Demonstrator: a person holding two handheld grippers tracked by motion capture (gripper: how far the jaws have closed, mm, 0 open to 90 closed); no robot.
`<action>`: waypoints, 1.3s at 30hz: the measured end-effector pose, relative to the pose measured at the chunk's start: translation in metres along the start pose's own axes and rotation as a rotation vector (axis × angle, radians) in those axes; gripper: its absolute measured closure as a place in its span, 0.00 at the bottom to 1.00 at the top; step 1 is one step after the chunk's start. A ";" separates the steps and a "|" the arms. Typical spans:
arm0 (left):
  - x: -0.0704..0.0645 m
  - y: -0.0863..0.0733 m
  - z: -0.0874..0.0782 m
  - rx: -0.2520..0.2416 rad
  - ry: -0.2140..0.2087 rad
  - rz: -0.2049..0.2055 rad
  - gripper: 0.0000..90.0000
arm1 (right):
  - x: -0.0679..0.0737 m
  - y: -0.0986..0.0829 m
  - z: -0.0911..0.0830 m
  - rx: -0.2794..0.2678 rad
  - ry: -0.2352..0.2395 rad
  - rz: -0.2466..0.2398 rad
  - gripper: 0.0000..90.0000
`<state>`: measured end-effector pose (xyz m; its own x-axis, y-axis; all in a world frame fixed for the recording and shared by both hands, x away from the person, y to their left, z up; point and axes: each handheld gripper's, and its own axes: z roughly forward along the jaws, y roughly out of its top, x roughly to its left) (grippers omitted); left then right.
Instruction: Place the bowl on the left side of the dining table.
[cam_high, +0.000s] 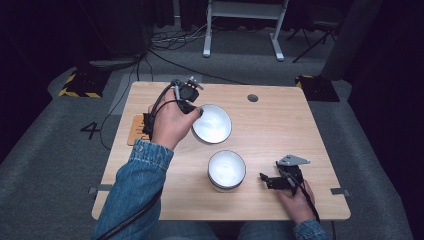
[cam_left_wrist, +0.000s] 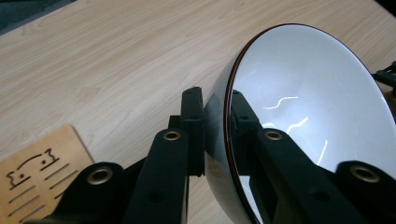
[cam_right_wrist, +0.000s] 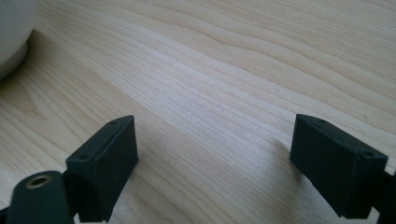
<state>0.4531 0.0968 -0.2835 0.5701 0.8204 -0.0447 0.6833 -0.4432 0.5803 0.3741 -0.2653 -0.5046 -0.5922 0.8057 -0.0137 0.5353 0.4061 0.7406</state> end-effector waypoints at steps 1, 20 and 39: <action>0.003 0.001 0.000 0.005 0.016 0.002 0.89 | -0.001 0.000 0.000 -0.001 -0.002 -0.005 0.17; 0.065 0.002 0.007 -0.026 0.014 -0.169 0.89 | 0.001 0.001 0.001 0.001 -0.002 0.003 0.16; 0.137 -0.023 0.021 -0.072 0.051 -0.470 0.89 | 0.000 0.001 0.001 0.001 -0.002 0.001 0.16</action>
<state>0.5251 0.2121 -0.3205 0.1826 0.9434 -0.2768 0.8273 0.0047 0.5617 0.3751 -0.2642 -0.5044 -0.5905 0.8069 -0.0140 0.5363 0.4053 0.7403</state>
